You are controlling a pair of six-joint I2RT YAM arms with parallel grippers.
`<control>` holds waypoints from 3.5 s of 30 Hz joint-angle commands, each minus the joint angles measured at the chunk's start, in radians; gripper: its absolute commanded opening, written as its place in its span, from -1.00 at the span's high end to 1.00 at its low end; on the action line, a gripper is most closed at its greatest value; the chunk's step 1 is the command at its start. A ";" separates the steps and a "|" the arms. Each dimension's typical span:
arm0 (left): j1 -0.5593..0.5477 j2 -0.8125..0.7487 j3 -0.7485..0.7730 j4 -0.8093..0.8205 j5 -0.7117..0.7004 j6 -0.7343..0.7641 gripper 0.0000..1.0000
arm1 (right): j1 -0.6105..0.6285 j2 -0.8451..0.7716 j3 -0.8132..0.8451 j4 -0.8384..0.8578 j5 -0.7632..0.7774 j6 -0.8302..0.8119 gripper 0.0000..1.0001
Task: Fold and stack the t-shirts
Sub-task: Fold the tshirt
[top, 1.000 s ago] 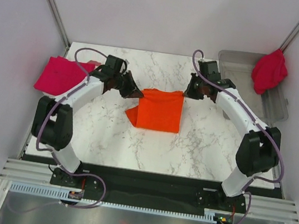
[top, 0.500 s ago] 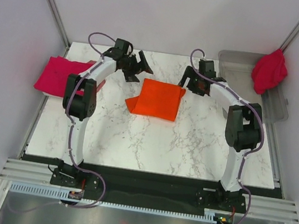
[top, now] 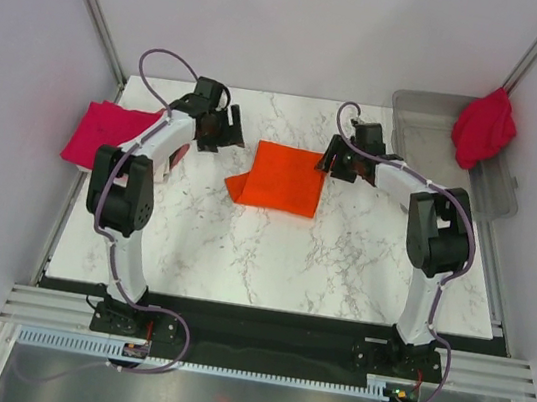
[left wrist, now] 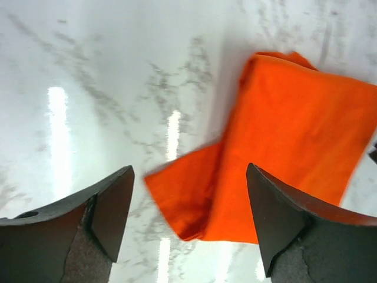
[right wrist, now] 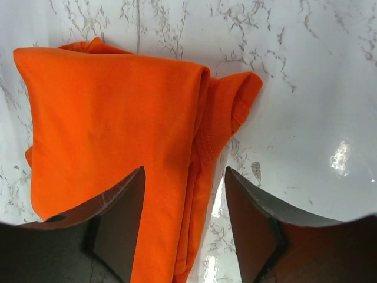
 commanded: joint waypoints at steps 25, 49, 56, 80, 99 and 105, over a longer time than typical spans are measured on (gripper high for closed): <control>0.042 0.351 0.187 -0.222 -0.951 0.324 0.64 | 0.005 0.052 -0.087 0.138 -0.134 0.057 0.00; -0.246 0.165 0.251 -0.287 -0.492 0.071 0.50 | -0.082 -0.213 -0.323 -0.037 -0.002 -0.026 0.57; -0.252 0.079 0.236 -0.281 -0.406 0.075 0.10 | -0.093 -0.296 -0.375 -0.056 0.061 -0.026 -0.32; -0.197 -0.077 -0.134 0.322 0.117 0.113 -0.75 | -0.096 -0.486 -0.634 0.355 0.098 0.230 -0.70; -0.197 0.228 0.087 0.299 0.250 0.052 -0.21 | -0.045 -0.138 -0.426 0.369 0.256 0.290 -0.16; -0.198 0.271 0.163 0.232 0.220 0.043 -0.11 | -0.045 -0.113 -0.401 0.360 0.254 0.267 -0.11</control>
